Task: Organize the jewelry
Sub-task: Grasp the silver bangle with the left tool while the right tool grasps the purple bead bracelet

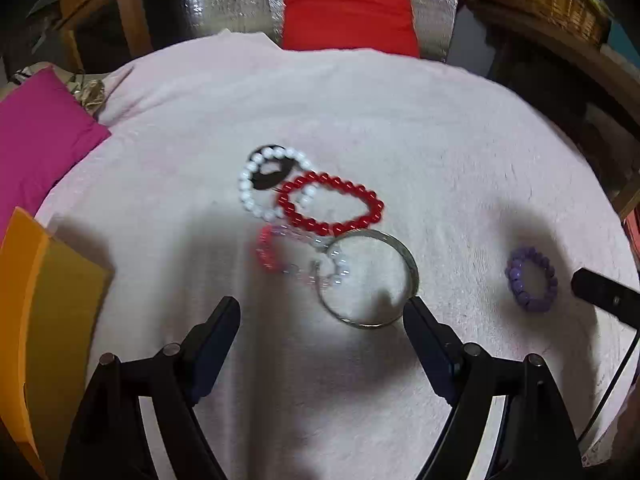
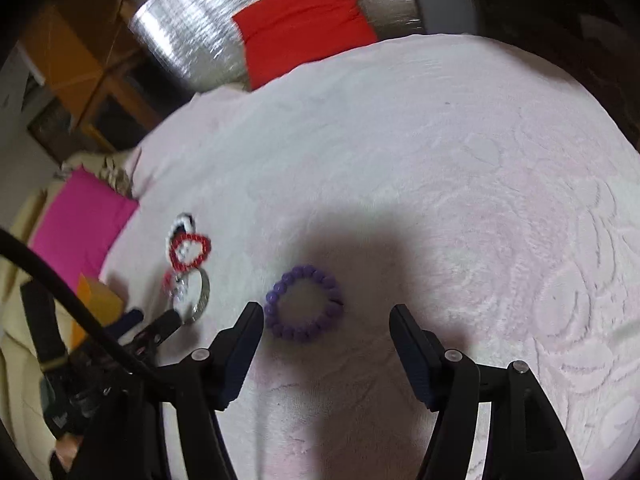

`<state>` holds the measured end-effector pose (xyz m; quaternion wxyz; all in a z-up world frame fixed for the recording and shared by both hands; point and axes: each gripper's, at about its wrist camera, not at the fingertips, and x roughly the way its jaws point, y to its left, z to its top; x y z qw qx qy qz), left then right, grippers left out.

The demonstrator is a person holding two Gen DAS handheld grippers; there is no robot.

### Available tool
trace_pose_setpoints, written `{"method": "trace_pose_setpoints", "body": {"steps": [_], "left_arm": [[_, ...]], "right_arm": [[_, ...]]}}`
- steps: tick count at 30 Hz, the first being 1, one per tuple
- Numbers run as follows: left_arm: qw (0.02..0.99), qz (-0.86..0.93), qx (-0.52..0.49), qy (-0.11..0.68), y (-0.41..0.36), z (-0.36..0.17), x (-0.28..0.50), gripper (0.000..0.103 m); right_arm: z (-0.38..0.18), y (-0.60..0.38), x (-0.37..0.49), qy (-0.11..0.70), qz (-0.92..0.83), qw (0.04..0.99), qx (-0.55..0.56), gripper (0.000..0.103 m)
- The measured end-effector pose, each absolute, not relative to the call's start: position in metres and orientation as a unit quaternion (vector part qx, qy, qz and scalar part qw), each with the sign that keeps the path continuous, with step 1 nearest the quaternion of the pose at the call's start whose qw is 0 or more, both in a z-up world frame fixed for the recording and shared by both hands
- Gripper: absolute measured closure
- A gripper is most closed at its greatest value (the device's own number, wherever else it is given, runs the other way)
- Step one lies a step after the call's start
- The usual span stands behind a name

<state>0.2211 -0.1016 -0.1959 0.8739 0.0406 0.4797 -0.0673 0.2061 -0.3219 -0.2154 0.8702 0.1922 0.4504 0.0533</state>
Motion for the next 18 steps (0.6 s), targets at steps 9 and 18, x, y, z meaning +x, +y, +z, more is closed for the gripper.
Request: {"method": "trace_pose_setpoints", "body": {"steps": [9, 18], "left_arm": [[0.872, -0.081, 0.04, 0.482, -0.11, -0.208, 0.234, 0.019], [0.874, -0.119, 0.027, 0.471, -0.094, -0.206, 0.231, 0.044]], "right_arm": [[-0.235, -0.295, 0.217, 0.467, 0.05, 0.875, 0.118, 0.043], [-0.232, -0.287, 0.219, 0.447, 0.023, 0.891, 0.069, 0.092]]}}
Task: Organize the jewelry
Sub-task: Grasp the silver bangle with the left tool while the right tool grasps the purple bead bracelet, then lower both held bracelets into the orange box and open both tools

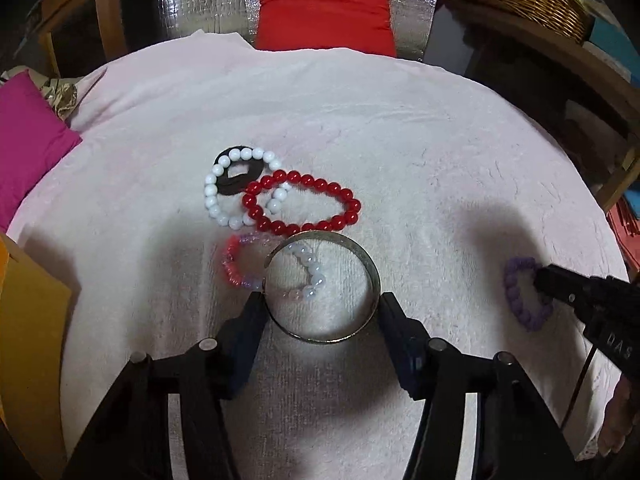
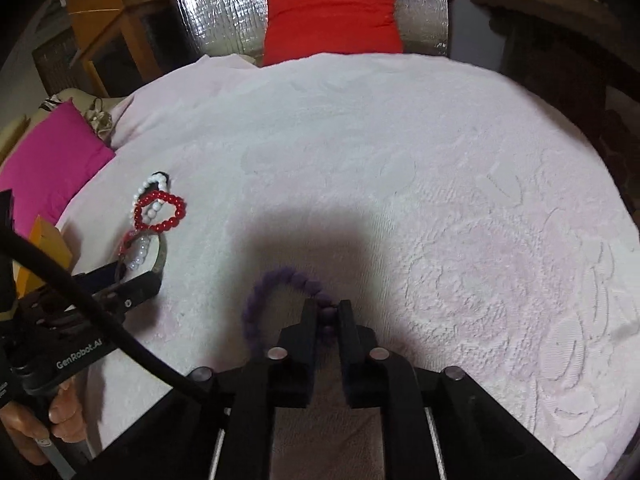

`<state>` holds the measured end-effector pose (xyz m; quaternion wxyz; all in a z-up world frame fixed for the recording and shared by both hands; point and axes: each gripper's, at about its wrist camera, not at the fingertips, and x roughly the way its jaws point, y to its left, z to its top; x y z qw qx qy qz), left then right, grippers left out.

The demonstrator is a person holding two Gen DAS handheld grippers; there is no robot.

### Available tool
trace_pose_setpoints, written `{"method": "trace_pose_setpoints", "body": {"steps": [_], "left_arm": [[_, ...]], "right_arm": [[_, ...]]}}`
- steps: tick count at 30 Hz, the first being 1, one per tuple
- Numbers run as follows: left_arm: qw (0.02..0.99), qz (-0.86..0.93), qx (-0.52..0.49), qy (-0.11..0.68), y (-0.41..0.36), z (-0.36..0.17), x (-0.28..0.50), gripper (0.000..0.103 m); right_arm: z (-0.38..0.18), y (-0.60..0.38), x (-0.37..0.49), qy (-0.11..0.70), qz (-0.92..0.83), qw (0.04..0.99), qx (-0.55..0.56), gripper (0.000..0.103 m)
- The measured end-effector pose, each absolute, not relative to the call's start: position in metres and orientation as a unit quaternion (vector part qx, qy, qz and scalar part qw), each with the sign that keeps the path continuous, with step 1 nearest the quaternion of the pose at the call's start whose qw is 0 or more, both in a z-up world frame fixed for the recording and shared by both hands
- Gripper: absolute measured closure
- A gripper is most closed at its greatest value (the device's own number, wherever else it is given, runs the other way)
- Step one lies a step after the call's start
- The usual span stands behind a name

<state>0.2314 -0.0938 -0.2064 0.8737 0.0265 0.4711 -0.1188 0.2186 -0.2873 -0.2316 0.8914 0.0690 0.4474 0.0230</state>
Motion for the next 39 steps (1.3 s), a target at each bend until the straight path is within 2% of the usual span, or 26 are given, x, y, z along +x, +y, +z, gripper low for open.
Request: {"method": "trace_pose_setpoints", "body": {"steps": [10, 26, 33, 39], "left_arm": [[0.882, -0.111, 0.006, 0.457, -0.059, -0.188, 0.219, 0.044], [0.927, -0.055, -0.016, 0.371, 0.004, -0.128, 0.182, 0.044], [0.937, 0.003, -0.051, 0.345, 0.059, -0.107, 0.16, 0.044], [0.942, 0.078, -0.051, 0.321, 0.137, -0.097, 0.113, 0.044]], "right_arm": [[-0.201, -0.289, 0.209, 0.398, 0.041, 0.91, 0.112, 0.092], [-0.17, -0.22, 0.202, 0.322, 0.125, 0.928, 0.136, 0.092], [-0.159, -0.177, 0.196, 0.302, 0.174, 0.926, 0.145, 0.092], [-0.124, -0.111, 0.186, 0.277, 0.259, 0.915, 0.139, 0.092]]}}
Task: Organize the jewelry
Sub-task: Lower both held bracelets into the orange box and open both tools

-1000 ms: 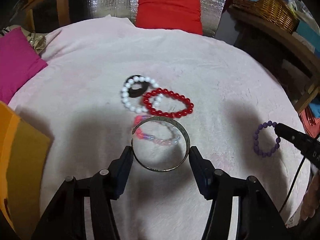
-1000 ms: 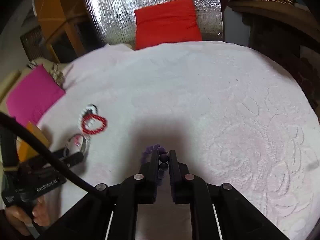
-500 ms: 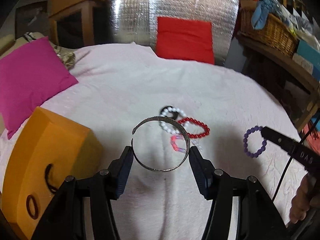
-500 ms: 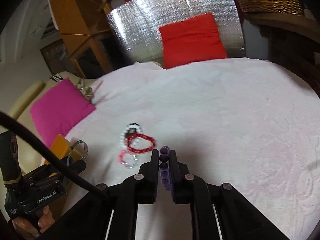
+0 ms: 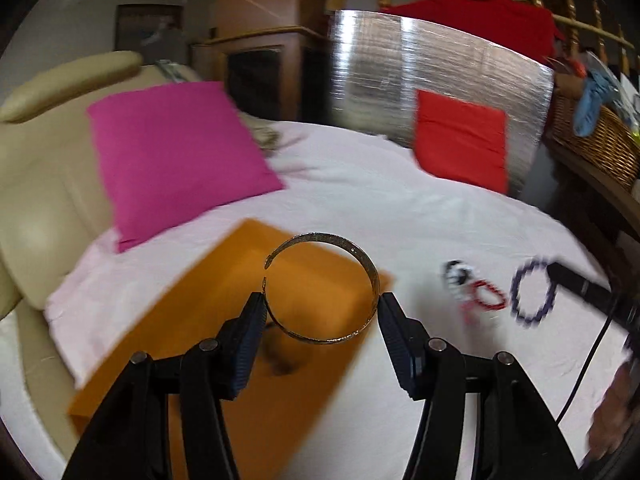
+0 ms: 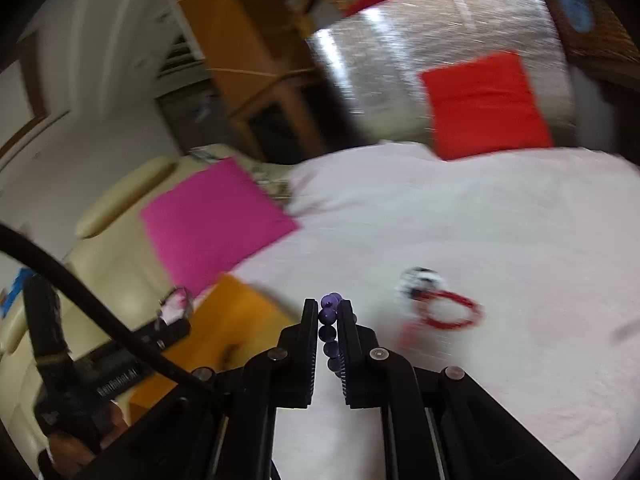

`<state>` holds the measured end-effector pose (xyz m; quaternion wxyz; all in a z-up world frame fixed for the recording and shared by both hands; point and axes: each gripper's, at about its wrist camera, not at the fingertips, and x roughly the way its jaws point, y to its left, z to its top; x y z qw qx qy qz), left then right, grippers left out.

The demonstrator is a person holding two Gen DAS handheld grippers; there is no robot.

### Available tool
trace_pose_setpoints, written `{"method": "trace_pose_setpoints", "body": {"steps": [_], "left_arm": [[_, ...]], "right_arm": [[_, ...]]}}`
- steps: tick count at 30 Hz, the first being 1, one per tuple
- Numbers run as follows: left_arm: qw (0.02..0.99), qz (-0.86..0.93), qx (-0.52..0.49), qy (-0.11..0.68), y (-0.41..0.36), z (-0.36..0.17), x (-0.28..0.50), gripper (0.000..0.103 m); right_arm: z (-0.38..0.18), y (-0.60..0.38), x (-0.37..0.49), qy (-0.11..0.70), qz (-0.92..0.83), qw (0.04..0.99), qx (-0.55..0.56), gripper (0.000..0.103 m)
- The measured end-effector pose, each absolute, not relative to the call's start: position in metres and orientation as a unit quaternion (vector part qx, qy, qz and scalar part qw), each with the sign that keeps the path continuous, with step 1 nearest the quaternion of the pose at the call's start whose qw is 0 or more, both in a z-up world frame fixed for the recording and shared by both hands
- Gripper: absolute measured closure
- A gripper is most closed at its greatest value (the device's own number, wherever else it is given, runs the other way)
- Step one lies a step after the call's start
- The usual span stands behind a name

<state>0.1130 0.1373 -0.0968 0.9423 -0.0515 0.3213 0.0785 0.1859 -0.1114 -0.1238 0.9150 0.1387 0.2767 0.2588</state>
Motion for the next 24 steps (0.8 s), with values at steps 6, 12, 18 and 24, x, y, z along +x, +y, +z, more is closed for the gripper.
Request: {"method": "trace_pose_setpoints", "body": {"steps": [6, 12, 18, 24], "left_arm": [[0.923, 0.137, -0.063, 0.355, 0.207, -0.121, 0.076, 0.044], [0.907, 0.124, -0.083, 0.394, 0.227, -0.15, 0.056, 0.044], [0.886, 0.127, -0.111, 0.432, 0.241, -0.178, 0.054, 0.044], [0.864, 0.126, -0.123, 0.472, 0.244, -0.203, 0.059, 0.044]], "right_arm": [[-0.106, -0.029, 0.192, 0.306, 0.331, 0.884, 0.124, 0.092], [-0.123, 0.052, 0.202, 0.366, 0.375, 0.845, 0.106, 0.092], [-0.155, 0.114, 0.216, 0.426, 0.388, 0.813, 0.079, 0.092], [-0.183, 0.154, 0.228, 0.455, 0.377, 0.805, 0.052, 0.092]]}}
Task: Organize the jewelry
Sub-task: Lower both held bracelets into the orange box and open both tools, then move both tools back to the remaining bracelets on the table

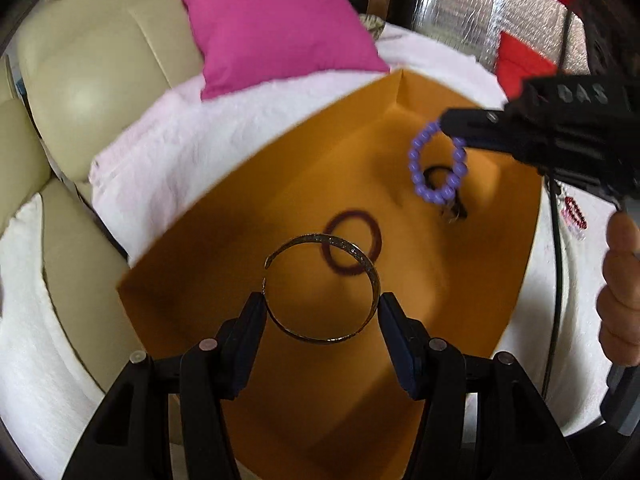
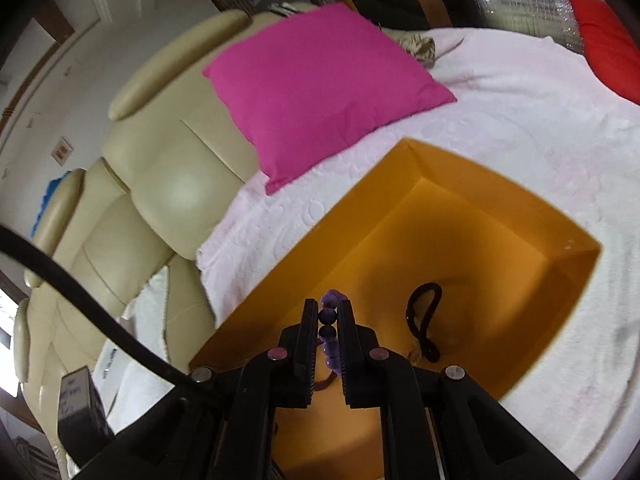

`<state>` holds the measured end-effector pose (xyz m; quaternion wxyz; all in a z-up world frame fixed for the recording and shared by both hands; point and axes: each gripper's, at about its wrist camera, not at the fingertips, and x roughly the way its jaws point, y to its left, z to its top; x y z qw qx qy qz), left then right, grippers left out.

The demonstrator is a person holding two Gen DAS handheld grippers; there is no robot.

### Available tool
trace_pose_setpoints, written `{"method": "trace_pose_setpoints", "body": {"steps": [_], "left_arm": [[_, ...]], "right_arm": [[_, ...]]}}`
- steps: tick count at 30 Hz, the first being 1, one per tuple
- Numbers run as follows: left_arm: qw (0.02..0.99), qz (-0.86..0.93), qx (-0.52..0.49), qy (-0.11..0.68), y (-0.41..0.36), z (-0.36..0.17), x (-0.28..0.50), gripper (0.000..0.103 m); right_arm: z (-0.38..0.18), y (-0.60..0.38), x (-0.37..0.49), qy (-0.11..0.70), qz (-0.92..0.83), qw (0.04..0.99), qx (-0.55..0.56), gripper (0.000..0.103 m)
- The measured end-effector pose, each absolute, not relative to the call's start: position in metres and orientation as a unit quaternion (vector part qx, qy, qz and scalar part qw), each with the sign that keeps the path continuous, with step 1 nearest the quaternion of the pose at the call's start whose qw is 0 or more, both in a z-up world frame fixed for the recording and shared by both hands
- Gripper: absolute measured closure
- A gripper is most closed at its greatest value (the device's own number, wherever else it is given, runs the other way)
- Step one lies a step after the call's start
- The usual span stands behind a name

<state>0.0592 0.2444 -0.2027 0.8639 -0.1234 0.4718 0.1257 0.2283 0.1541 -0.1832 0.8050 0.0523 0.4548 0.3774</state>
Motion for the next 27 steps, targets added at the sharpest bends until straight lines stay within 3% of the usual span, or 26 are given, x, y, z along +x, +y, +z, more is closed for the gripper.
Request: {"method": "trace_pose_setpoints", "body": {"steps": [9, 11, 12, 13, 21, 27], "left_arm": [[0.841, 0.126, -0.145, 0.506, 0.243, -0.218, 0.068, 0.042], [0.842, 0.132, -0.143, 0.503, 0.243, -0.215, 0.068, 0.042], [0.844, 0.136, -0.139, 0.499, 0.242, -0.211, 0.067, 0.042], [0.846, 0.14, -0.135, 0.496, 0.241, -0.208, 0.067, 0.042], [0.874, 0.156, -0.098, 0.451, 0.219, -0.157, 0.069, 0.042], [0.903, 0.136, -0.051, 0.404, 0.178, -0.108, 0.099, 0.035]], "right_arm": [[-0.201, 0.169, 0.25, 0.477, 0.344, 0.808, 0.032, 0.09], [-0.194, 0.159, 0.253, 0.472, 0.344, 0.81, 0.05, 0.076], [-0.189, 0.152, 0.253, 0.467, 0.344, 0.812, 0.061, 0.062], [-0.182, 0.143, 0.252, 0.452, 0.346, 0.819, 0.073, 0.058], [-0.125, 0.04, 0.229, 0.357, 0.32, 0.872, 0.095, 0.058], [-0.11, -0.088, 0.208, 0.32, 0.256, 0.9, 0.151, 0.058]]}}
